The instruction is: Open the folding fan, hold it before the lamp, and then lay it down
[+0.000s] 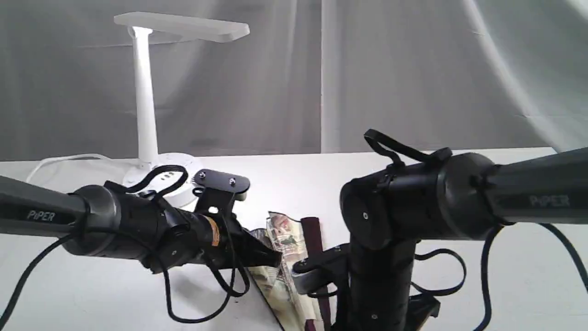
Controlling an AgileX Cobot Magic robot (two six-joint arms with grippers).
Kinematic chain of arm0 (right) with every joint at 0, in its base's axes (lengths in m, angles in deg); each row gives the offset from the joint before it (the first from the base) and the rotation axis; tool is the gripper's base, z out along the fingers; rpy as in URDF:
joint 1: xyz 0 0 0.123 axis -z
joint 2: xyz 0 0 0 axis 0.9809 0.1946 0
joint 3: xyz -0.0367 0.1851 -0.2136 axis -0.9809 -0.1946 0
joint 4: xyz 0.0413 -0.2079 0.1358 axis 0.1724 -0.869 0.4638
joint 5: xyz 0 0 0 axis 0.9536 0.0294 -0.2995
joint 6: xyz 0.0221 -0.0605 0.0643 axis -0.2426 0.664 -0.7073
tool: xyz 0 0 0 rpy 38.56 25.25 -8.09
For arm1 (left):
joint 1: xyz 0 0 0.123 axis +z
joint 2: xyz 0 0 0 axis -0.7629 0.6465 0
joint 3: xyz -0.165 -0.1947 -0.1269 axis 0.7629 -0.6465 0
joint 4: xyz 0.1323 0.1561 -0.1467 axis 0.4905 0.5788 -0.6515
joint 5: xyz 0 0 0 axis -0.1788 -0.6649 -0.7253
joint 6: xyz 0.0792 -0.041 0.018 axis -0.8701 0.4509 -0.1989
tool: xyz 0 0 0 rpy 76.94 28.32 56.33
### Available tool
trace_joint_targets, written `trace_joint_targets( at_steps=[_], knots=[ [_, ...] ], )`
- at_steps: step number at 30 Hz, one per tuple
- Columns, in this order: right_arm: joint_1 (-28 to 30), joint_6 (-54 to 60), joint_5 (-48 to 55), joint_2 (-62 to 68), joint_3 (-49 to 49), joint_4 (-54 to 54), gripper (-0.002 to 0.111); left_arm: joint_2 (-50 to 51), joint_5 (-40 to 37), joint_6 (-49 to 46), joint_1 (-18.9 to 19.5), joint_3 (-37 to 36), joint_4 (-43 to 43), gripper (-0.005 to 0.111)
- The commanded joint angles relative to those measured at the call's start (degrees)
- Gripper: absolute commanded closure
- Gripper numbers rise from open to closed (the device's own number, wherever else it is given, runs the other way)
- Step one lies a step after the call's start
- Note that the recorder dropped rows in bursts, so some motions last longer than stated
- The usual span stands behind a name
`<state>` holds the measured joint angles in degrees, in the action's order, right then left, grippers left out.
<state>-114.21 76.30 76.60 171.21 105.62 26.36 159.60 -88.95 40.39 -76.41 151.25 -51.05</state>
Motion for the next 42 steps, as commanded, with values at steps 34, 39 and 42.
trace_joint_targets(
  at_steps=[34,39,42],
  knots=[
    [22.8,40.3,-5.3,-0.5,-0.1,48.0,0.108,-11.5,-6.3,-0.3,-0.2,-4.0,-20.3,0.107],
    [22.8,40.5,-7.9,-0.5,-0.1,47.8,0.103,-6.3,-1.6,-0.2,-0.2,-4.0,-20.5,0.107],
    [22.8,41.1,-8.6,-0.5,-0.1,47.5,0.092,-4.6,0.7,-0.2,-0.2,-4.0,-20.5,0.107]
  ],
)
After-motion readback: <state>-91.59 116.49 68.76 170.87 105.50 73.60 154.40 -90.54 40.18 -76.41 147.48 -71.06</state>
